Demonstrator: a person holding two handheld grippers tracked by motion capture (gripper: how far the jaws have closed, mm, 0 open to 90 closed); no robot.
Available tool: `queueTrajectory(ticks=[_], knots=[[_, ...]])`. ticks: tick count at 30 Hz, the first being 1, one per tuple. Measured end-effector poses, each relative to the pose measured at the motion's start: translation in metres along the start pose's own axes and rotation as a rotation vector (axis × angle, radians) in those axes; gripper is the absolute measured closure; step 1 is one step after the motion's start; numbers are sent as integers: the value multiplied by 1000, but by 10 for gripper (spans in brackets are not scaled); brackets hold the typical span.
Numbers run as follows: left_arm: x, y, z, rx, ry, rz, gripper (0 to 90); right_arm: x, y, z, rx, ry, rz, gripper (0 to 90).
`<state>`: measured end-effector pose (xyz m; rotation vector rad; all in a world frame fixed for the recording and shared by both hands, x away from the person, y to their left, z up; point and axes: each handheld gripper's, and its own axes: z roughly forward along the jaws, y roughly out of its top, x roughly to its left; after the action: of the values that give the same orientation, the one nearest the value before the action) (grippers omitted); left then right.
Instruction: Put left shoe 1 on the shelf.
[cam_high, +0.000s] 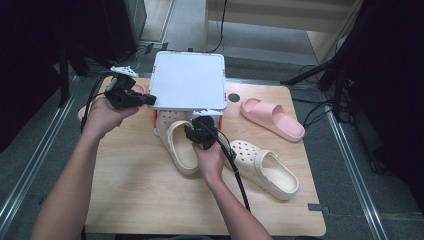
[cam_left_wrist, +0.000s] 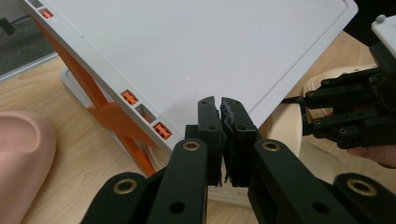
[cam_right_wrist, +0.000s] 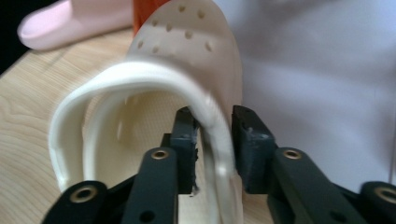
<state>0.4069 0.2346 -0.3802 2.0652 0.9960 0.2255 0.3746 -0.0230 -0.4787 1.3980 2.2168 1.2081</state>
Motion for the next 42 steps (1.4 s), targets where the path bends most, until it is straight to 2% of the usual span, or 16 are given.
queueTrajectory(ticks=[2, 4, 6, 8, 16, 19, 23, 27, 34, 37, 38, 39, 42], knots=[[-1, 0, 0, -2, 2, -3, 851, 0, 1, -3, 3, 26, -8, 650], [-1, 0, 0, -2, 7, -2, 847, 2, 1, -7, 19, 19, -44, 592], [-1, 0, 0, -1, 5, -4, 846, 2, 2, -9, 25, 20, -55, 585], [-1, 0, 0, -2, 3, -6, 845, 1, 3, -13, 31, 41, -59, 559], [-1, 0, 0, -4, 1, -15, 834, -1, 3, -42, 30, 87, -82, 544], [-1, 0, 0, -5, 2, -17, 832, -1, -6, -57, 38, 116, -115, 586], [-1, 0, 0, -6, 4, -18, 831, -1, -14, -63, 40, 144, -137, 601], [-1, -1, 0, -9, 2, -18, 831, -1, -24, -67, 46, 190, -121, 639], [-1, 0, 0, -8, 5, -20, 830, 0, -46, -75, 58, 229, -143, 674], [-2, 0, 0, -6, 8, -20, 830, 1, -57, -78, 71, 228, -159, 732], [-2, 0, 0, -7, 11, -24, 837, 2, -66, -82, 86, 225, -172, 800], [-2, 0, 0, -5, 15, -25, 837, 2, -66, -82, 86, 225, -172, 800], [-3, 0, 1, -5, 27, -18, 861, 5, -79, -86, 101, 233, -202, 889]])
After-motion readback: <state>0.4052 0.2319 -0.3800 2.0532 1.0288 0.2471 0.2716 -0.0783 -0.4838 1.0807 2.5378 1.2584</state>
